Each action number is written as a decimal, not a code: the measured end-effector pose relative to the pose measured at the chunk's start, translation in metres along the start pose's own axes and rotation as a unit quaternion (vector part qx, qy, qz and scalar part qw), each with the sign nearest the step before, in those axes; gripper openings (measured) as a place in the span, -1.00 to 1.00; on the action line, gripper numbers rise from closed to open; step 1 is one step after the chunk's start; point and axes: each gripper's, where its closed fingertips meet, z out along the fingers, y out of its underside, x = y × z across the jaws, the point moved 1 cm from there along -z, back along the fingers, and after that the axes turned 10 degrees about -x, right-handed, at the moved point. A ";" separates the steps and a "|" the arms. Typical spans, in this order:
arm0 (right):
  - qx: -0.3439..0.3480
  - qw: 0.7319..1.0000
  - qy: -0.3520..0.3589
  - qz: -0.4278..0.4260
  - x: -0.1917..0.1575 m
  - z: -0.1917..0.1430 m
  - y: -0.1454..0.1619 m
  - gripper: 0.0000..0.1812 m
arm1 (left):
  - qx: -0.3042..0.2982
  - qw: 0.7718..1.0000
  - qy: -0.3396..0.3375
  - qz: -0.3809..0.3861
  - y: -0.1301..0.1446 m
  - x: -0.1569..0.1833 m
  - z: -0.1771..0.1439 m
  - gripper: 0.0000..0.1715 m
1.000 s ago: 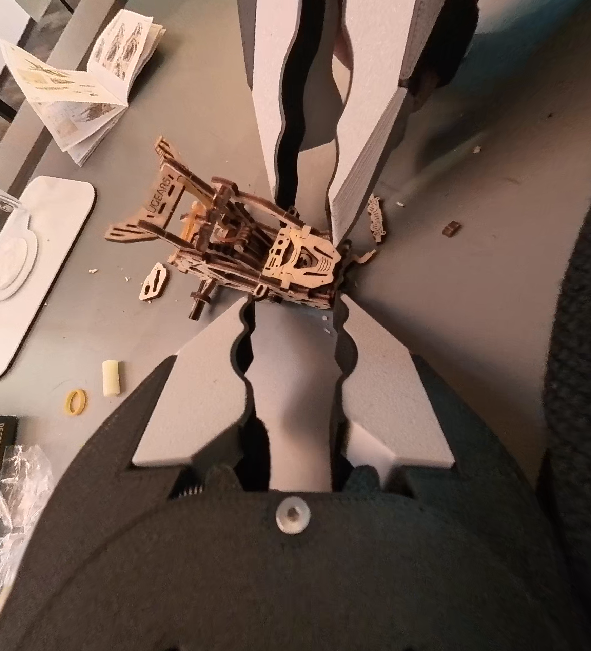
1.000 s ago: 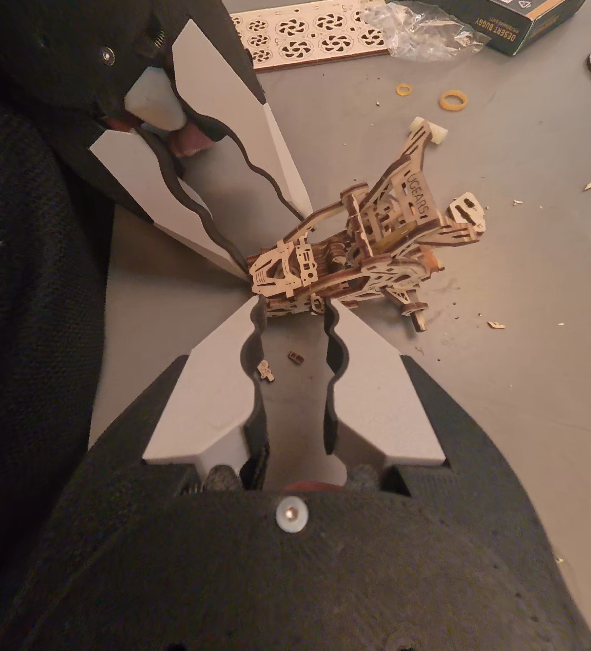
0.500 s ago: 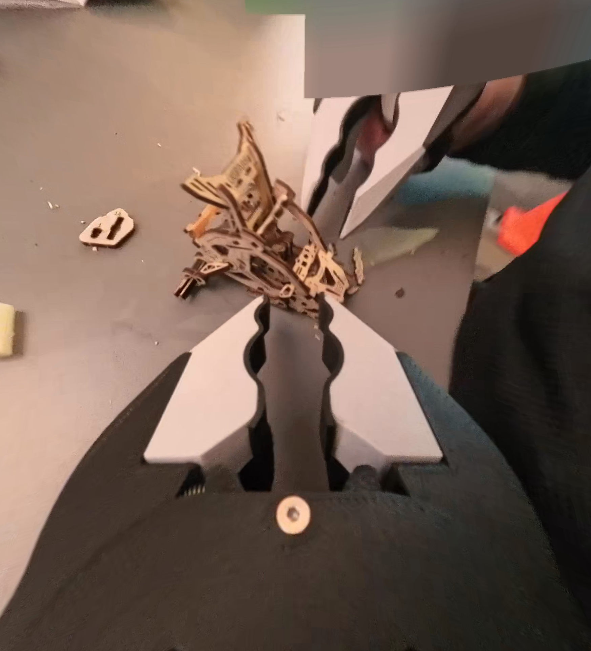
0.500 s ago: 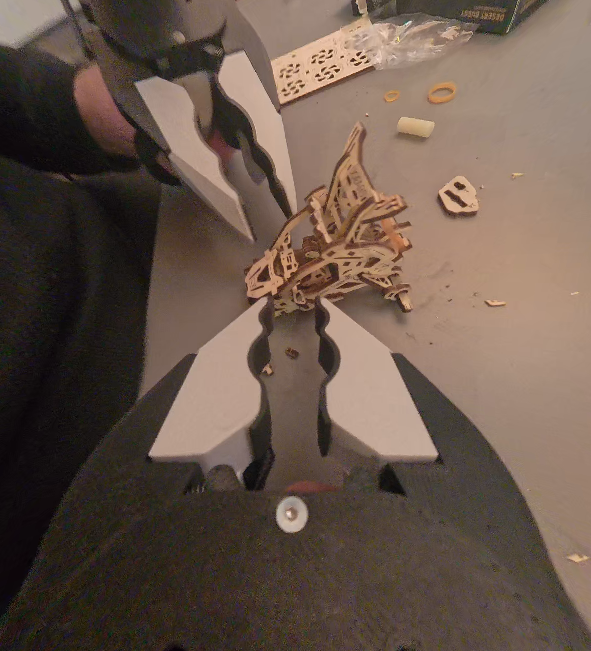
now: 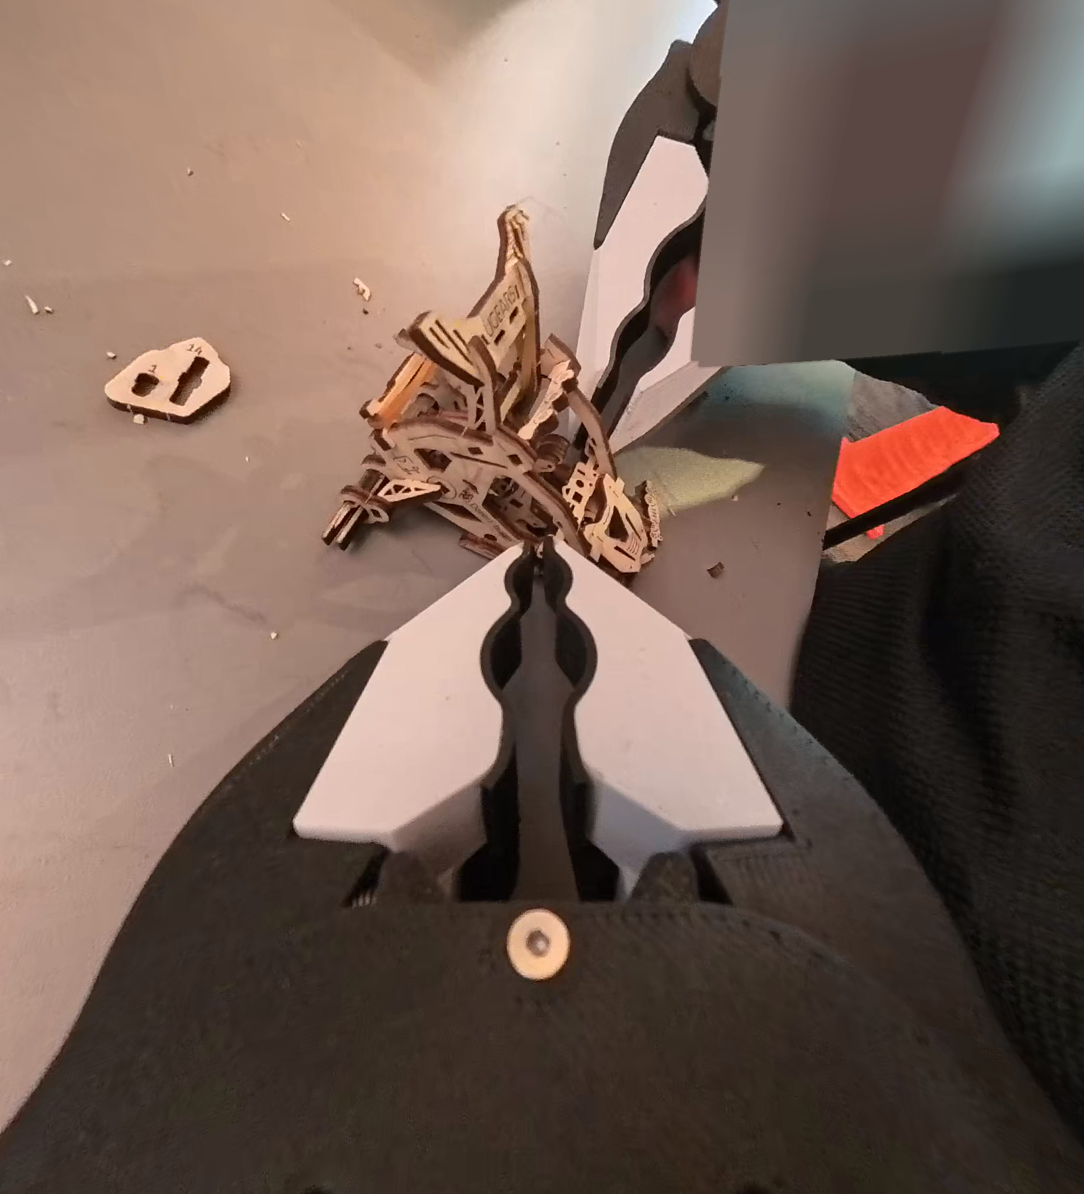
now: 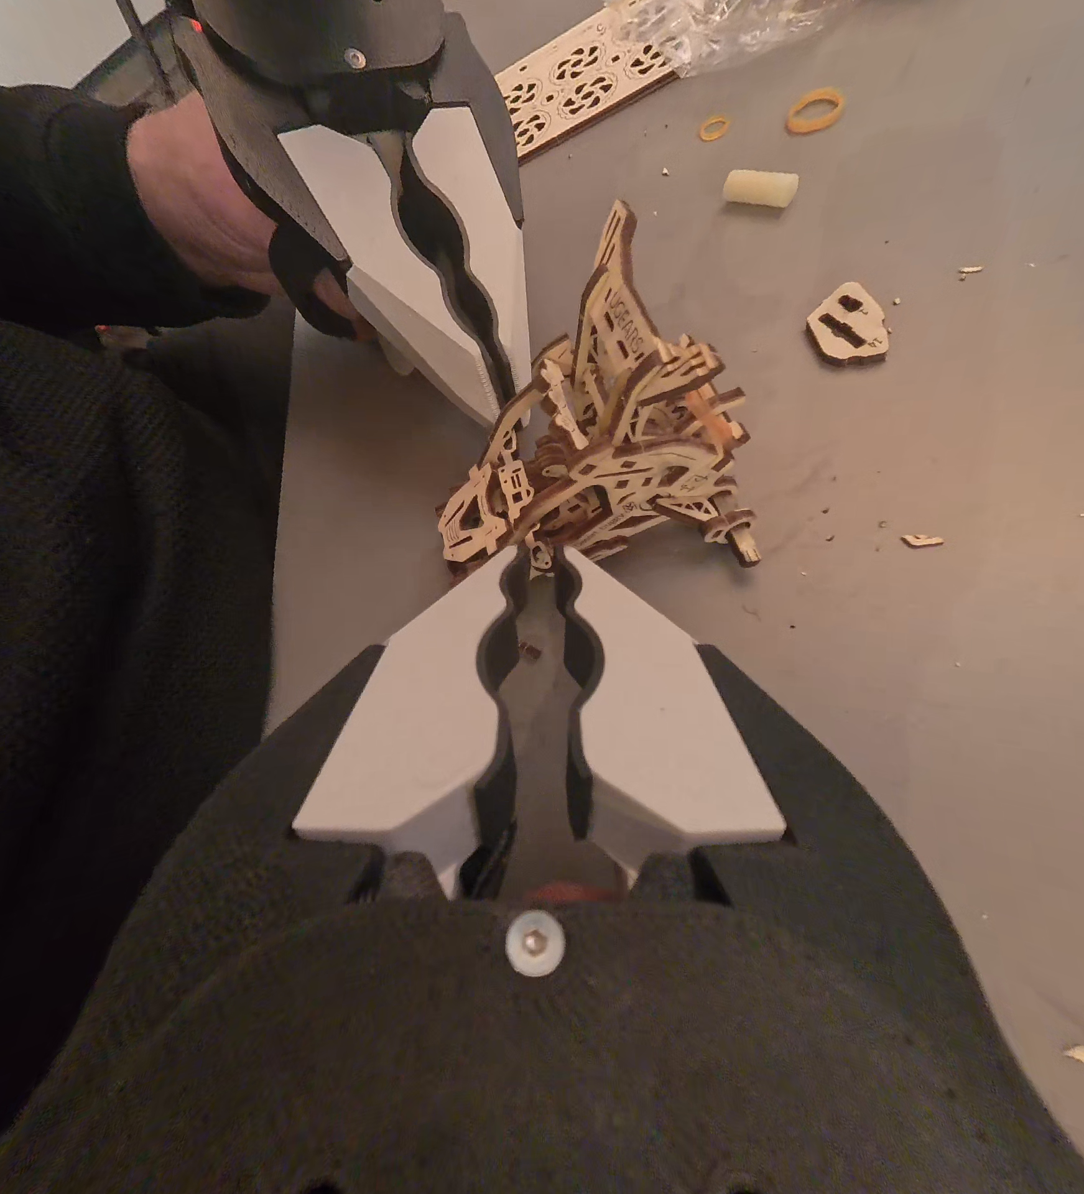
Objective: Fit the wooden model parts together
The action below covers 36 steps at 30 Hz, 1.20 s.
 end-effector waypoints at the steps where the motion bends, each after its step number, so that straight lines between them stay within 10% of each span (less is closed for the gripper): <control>1: 0.000 1.000 0.001 -0.003 0.000 0.000 0.000 -0.95 | 0.000 1.000 0.001 0.001 0.000 0.001 0.000 -1.00; 17: -0.002 1.000 -0.004 -0.015 -0.003 0.000 0.001 -0.95 | -0.024 0.992 0.097 -0.082 0.004 0.008 0.004 -0.97; 36: 0.006 0.969 0.137 -0.206 -0.009 0.000 0.005 -0.96 | -0.010 0.989 -0.087 0.123 0.005 0.014 0.005 -1.00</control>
